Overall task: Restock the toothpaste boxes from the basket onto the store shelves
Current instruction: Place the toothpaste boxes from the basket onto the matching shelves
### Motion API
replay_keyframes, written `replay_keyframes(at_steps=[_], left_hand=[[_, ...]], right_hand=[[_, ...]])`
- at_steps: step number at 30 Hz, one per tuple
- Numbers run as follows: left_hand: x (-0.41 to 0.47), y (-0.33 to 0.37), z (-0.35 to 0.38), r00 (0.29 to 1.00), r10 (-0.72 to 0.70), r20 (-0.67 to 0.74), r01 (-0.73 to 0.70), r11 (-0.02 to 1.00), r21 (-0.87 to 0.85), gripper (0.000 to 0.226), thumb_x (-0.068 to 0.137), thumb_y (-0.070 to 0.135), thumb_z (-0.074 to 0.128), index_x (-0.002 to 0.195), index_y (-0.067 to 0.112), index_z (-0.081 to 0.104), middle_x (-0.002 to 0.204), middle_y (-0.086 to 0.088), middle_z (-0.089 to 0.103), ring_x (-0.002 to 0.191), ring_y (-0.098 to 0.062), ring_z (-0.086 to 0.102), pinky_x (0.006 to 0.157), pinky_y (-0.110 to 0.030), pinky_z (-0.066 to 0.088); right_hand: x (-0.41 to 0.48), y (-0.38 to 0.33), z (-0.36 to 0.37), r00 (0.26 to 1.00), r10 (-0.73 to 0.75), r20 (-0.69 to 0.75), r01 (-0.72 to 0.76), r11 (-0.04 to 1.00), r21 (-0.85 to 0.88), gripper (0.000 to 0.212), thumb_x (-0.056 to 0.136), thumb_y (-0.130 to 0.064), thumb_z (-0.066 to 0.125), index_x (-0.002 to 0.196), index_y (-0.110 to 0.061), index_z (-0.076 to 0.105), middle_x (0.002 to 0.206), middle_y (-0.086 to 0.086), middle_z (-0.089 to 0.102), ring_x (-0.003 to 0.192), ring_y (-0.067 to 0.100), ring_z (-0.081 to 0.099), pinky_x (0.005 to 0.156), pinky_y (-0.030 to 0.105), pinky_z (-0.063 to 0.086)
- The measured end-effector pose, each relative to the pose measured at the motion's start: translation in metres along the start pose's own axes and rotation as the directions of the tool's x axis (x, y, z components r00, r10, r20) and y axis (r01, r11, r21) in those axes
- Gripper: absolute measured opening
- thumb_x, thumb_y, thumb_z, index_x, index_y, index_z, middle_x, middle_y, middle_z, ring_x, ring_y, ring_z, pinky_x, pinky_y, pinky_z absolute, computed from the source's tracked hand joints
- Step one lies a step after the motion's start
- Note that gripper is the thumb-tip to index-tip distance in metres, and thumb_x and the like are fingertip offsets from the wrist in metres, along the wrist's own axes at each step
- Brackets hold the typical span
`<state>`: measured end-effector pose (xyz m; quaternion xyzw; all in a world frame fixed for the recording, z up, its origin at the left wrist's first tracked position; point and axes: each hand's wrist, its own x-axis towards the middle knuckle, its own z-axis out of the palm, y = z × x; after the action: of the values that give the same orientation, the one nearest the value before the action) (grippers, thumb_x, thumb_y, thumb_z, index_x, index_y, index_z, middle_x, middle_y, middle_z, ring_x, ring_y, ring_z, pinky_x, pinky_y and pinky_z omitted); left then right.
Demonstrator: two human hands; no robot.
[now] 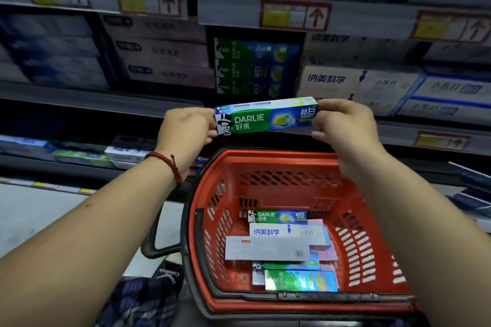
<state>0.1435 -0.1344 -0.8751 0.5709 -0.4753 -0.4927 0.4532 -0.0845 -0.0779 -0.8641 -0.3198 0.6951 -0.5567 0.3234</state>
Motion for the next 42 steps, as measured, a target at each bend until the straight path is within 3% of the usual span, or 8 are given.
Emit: replay_keyframes(at_steps=[4,8,13,19,22,31,36,42], left_hand=[[0.015,0.005,-0.008,0.999,0.025,-0.031,-0.028,0.997,-0.074,0.025,0.069,0.014,0.06,0.085,0.019,0.078,0.093,-0.008,0.076,0.089,-0.02,0.07,0.084,-0.033,0.055],[0.043,0.0,-0.012,0.999,0.046,-0.013,-0.047,0.994,-0.103,0.052,0.083,-0.016,0.045,0.121,0.008,0.072,0.113,-0.007,0.072,0.108,-0.015,0.068,0.095,-0.026,0.055],[0.06,-0.003,-0.004,0.998,0.053,-0.017,-0.054,0.995,-0.087,0.065,0.086,-0.022,0.039,0.141,0.008,0.057,0.135,-0.006,0.061,0.127,-0.015,0.057,0.088,-0.021,0.051],[0.07,-0.013,0.002,0.998,-0.001,0.064,0.005,0.997,-0.073,0.068,0.086,-0.015,0.047,0.145,0.018,0.053,0.133,0.005,0.06,0.127,-0.02,0.057,0.106,-0.036,0.048],[0.072,-0.015,0.005,0.994,-0.021,0.107,0.024,0.999,-0.022,0.066,0.089,-0.009,0.052,0.146,0.024,0.052,0.129,0.011,0.056,0.127,-0.02,0.056,0.103,-0.039,0.048],[0.078,-0.017,0.013,0.971,-0.082,0.226,0.069,0.995,0.069,0.067,0.094,0.004,0.058,0.154,0.024,0.038,0.109,0.016,0.061,0.107,-0.022,0.07,0.1,-0.044,0.053],[0.081,-0.02,0.015,0.942,-0.073,0.328,0.045,0.995,0.094,0.077,0.092,-0.001,0.056,0.159,0.027,0.028,0.157,0.003,0.038,0.098,-0.022,0.076,0.097,-0.044,0.056],[0.086,-0.025,0.015,0.927,-0.066,0.368,0.044,0.997,0.067,0.078,0.091,-0.001,0.06,0.157,0.029,0.03,0.165,0.004,0.025,0.128,-0.025,0.057,0.102,-0.045,0.053]], right_hand=[[0.002,0.006,0.015,0.997,0.006,0.072,-0.008,1.0,0.022,0.037,0.091,0.0,0.061,0.127,-0.01,0.066,0.112,0.002,0.07,0.103,0.016,0.067,0.093,0.04,0.059],[0.008,0.009,0.03,0.995,0.013,0.094,-0.02,0.998,0.068,0.046,0.087,0.003,0.064,0.13,-0.014,0.066,0.113,0.002,0.068,0.11,0.02,0.066,0.099,0.041,0.056],[0.013,0.013,0.045,0.991,-0.01,0.133,-0.003,0.995,0.097,0.063,0.086,0.004,0.067,0.145,-0.015,0.056,0.127,0.0,0.062,0.122,0.018,0.059,0.108,0.041,0.049],[0.029,0.01,0.049,0.986,-0.024,0.167,0.014,0.998,0.06,0.064,0.087,0.0,0.068,0.147,-0.017,0.052,0.121,-0.011,0.063,0.11,0.003,0.06,0.086,0.015,0.044],[0.034,0.016,0.048,0.977,0.017,0.212,-0.012,1.0,-0.023,0.072,0.084,-0.007,0.072,0.151,-0.018,0.047,0.143,-0.003,0.057,0.129,0.015,0.054,0.102,0.026,0.04],[0.04,0.02,0.043,0.969,0.047,0.243,-0.029,0.997,-0.076,0.08,0.087,-0.011,0.072,0.158,-0.018,0.036,0.155,0.001,0.046,0.135,0.017,0.046,0.101,0.029,0.035],[0.042,0.019,0.038,0.959,0.076,0.273,-0.049,0.993,-0.106,0.094,0.075,-0.024,0.076,0.158,-0.022,0.033,0.159,0.003,0.041,0.141,0.026,0.046,0.118,0.045,0.037],[0.038,0.017,0.031,0.952,0.056,0.302,-0.027,0.994,-0.101,0.097,0.066,-0.029,0.076,0.155,-0.022,0.038,0.16,0.002,0.039,0.144,0.025,0.041,0.118,0.049,0.038]])
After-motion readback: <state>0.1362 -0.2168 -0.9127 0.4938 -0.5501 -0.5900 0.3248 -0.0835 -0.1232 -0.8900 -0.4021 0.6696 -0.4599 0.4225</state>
